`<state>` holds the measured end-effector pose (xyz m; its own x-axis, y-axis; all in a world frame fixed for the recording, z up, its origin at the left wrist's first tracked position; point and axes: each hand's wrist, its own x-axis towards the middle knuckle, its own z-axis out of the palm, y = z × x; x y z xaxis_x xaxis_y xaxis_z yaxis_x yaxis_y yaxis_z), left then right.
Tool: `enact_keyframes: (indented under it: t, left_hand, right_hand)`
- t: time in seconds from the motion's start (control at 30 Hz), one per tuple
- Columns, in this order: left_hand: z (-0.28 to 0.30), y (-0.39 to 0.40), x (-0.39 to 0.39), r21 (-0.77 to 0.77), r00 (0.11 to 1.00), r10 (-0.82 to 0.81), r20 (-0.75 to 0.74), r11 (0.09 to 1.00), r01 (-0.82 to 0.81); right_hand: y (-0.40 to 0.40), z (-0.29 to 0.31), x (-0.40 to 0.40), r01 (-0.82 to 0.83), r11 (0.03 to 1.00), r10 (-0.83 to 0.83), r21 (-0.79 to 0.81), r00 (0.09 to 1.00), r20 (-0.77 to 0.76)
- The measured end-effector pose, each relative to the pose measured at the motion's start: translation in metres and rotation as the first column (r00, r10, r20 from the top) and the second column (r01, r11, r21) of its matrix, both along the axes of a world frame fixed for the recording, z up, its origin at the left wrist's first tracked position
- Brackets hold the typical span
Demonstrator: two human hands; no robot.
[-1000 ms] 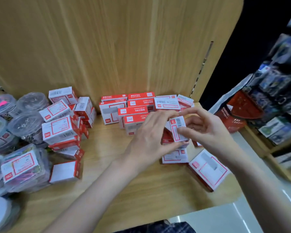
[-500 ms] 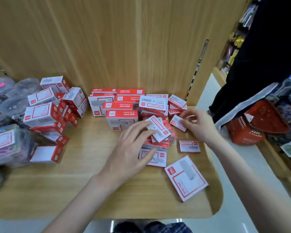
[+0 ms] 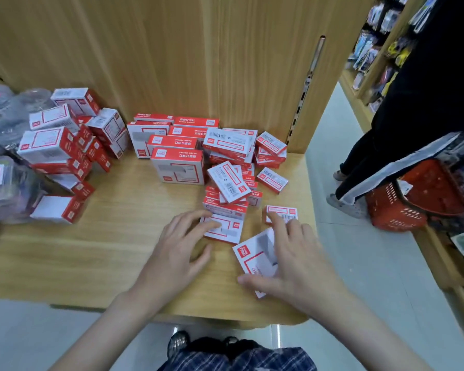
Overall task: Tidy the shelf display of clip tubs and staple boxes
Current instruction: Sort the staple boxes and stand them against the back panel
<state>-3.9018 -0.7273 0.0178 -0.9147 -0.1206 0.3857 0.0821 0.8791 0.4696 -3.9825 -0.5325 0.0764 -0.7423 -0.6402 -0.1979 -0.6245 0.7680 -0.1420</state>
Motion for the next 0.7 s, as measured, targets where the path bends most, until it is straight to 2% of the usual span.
enact_keyframes:
  t: [0.1,0.13,0.2,0.27,0.33,0.4,0.6,0.7]
  left_hand:
    - [0.001,0.001,-0.001,0.002,1.000,0.002,0.027,1.000,-0.002]
    - [0.001,0.001,-0.001,0.005,1.000,-0.003,0.031,1.000,0.003]
    - [0.003,0.000,0.000,0.027,0.999,-0.007,0.032,1.000,0.006]
    - [0.008,-0.003,0.002,0.078,1.000,-0.011,0.023,0.997,0.009]
    - [0.013,-0.006,0.004,0.108,1.000,-0.025,0.008,0.994,0.024]
    - [0.017,-0.012,0.009,0.115,1.000,-0.020,-0.011,0.993,0.021]
    - [0.024,-0.059,0.024,0.162,0.989,0.143,-0.025,0.977,-0.138]
    - [0.022,-0.086,0.032,0.180,0.984,0.178,0.009,0.968,-0.177]
  right_hand:
    - [-0.008,-0.007,0.004,-0.017,1.000,0.013,-0.024,0.990,-0.138]
    - [-0.006,-0.008,0.001,-0.038,0.998,0.032,-0.057,0.993,-0.116]
    - [0.001,-0.002,-0.008,-0.053,0.971,0.070,-0.234,0.996,0.062]
    - [0.005,0.012,-0.016,0.003,0.879,0.114,-0.477,0.970,0.215]
    - [0.003,0.024,-0.021,0.026,0.759,0.131,-0.650,0.973,0.192]
    - [-0.008,0.034,-0.023,-0.035,0.689,0.149,-0.724,0.984,0.095]
    - [-0.087,0.052,-0.012,-0.303,0.730,0.259,-0.613,0.952,-0.162]
    - [-0.133,0.042,-0.005,-0.421,0.778,0.276,-0.465,0.895,-0.349]
